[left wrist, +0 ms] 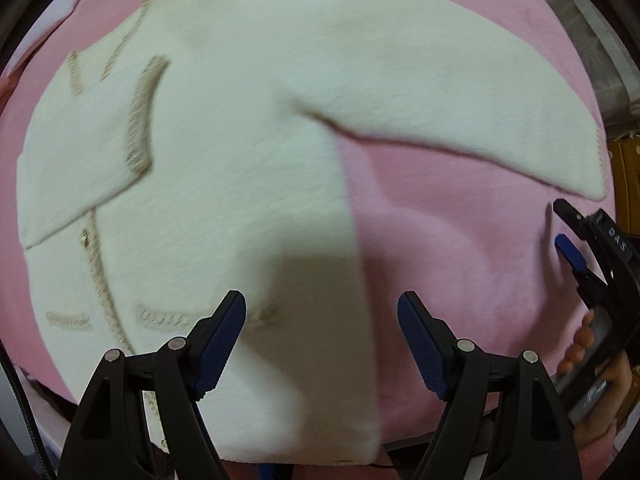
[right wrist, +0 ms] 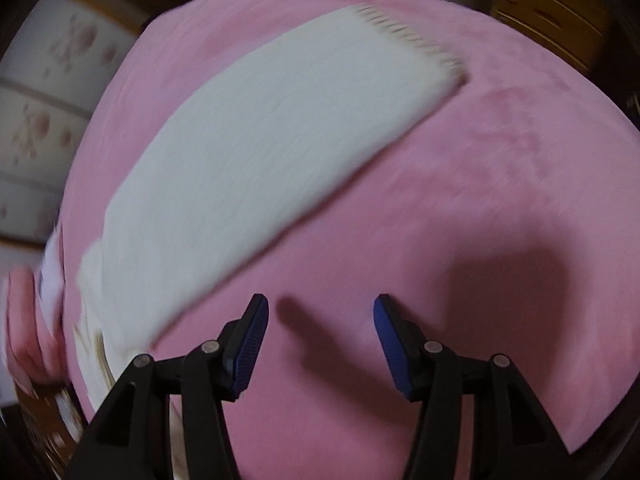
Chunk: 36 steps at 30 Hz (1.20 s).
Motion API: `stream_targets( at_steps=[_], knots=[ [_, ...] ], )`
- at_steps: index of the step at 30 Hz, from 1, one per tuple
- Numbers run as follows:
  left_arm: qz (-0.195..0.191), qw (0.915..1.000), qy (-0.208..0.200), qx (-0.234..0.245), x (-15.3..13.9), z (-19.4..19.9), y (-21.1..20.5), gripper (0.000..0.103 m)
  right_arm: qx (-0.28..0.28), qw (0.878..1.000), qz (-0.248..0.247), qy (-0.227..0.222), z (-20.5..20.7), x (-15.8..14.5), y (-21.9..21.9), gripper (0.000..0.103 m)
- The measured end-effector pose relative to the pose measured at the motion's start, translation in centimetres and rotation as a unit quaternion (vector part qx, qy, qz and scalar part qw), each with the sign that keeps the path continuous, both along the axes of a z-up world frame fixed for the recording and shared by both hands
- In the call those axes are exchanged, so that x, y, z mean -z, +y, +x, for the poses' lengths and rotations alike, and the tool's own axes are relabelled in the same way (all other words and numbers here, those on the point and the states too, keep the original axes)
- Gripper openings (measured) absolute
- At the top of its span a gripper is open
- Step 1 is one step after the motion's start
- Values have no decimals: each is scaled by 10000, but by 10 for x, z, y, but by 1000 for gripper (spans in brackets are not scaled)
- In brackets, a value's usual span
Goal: Fold large clothes
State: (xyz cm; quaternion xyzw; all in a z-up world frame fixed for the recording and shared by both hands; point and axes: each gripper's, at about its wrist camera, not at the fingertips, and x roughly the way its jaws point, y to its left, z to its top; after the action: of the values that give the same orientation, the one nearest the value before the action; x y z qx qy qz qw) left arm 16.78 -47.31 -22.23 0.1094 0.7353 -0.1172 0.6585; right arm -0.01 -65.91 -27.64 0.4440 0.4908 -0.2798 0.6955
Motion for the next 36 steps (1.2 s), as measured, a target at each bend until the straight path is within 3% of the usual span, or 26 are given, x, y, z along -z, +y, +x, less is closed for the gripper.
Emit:
stream_targets(
  at_steps=[7, 9, 11, 15, 18, 21, 26, 32, 36],
  knots=[
    [-23, 9996, -127, 242, -2, 18, -38, 77, 1231, 9878, -197, -934, -10, 3, -51, 54],
    [6, 9996, -148, 260, -5, 25, -50, 77, 1400, 9851, -268, -966, -6, 5, -59, 40],
    [13, 9994, -228, 258, -6, 26, -38, 77, 1539, 9836, -363, -868, -3, 4, -62, 11],
    [65, 9985, -511, 211, -12, 30, -7, 77, 1499, 9794, -840, -1062, 0, -21, -51, 8],
    [144, 9969, -770, 82, -23, 37, 21, 77, 1095, 9744, -1594, -1147, 15, -59, -32, 8],
    [146, 9948, -995, -124, -30, 39, 60, 77, 430, 9608, -2365, -1381, 44, -109, 11, 8],
    [241, 9877, -1468, -480, -47, 38, 123, 77, -568, 9376, -2841, -1923, 90, -172, 81, 8],
    [215, 9792, -1647, -1170, -67, 40, 212, 77, -1608, 9206, -2554, -2477, 127, -200, 176, 8],
    [286, 9698, -1758, -1667, -78, 40, 269, 77, -2226, 9261, -1773, -2476, 153, -178, 240, 8]
  ],
)
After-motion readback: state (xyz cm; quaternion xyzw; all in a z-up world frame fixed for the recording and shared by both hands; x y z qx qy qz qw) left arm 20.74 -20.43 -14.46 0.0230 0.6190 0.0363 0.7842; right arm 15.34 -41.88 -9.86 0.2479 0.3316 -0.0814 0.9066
